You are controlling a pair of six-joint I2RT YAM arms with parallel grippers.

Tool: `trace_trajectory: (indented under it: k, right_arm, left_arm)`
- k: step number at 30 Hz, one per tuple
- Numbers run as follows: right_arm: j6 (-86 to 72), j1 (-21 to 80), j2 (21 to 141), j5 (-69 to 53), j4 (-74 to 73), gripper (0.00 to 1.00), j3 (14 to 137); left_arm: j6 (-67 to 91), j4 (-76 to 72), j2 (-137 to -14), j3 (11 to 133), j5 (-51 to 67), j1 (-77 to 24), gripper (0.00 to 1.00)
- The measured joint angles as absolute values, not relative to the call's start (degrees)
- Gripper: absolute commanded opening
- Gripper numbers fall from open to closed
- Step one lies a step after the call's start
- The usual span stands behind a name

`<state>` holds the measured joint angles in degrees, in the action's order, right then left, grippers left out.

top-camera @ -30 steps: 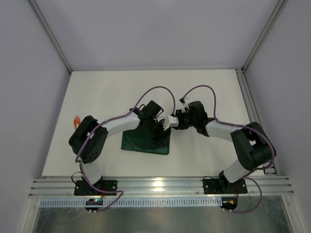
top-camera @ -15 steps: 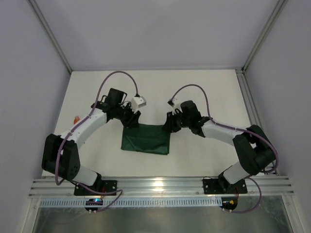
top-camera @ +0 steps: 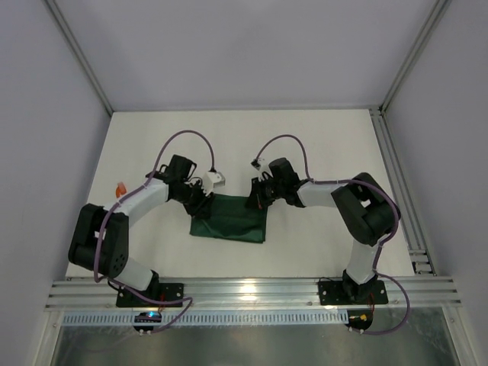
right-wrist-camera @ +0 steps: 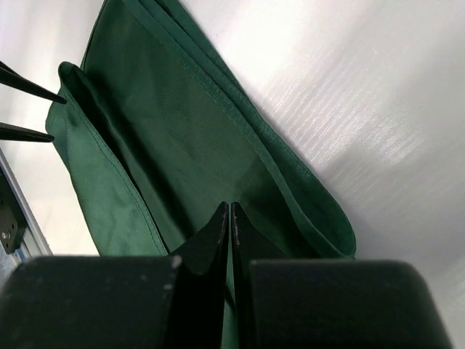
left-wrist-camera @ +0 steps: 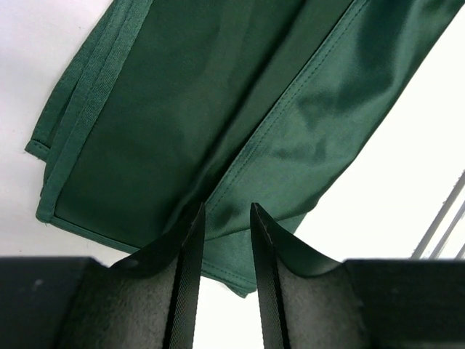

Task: Fold the napkin into a case and place the utensils inside
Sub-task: Smooth out the 2/3-rectangle-folded napkin at the center of the board.

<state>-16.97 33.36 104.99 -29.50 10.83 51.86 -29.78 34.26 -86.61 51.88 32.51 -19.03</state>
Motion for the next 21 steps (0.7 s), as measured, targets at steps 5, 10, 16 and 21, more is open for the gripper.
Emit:
trace_trajectory:
  k: [5,10,16,21]
  right_arm:
    - [-17.5,33.4,106.0,-30.1,12.6,0.05,51.8]
    - [-17.7,33.4,106.5,-30.5,13.2,0.04,51.7]
    - [-17.9,33.4,106.5,-30.0,13.2,0.04,51.5]
    - [-18.8,33.3,106.6,-28.7,13.8,0.04,50.4]
  left_arm:
    - [-30.9,33.0,-87.9,51.0,31.9,-18.0,0.43]
    - [-31.6,32.6,-88.3,51.0,31.7,-17.6,0.4]
    - [-33.4,33.4,-90.0,50.9,31.4,-17.6,0.18]
    - [-34.1,33.8,-89.7,50.0,30.9,-17.6,0.02]
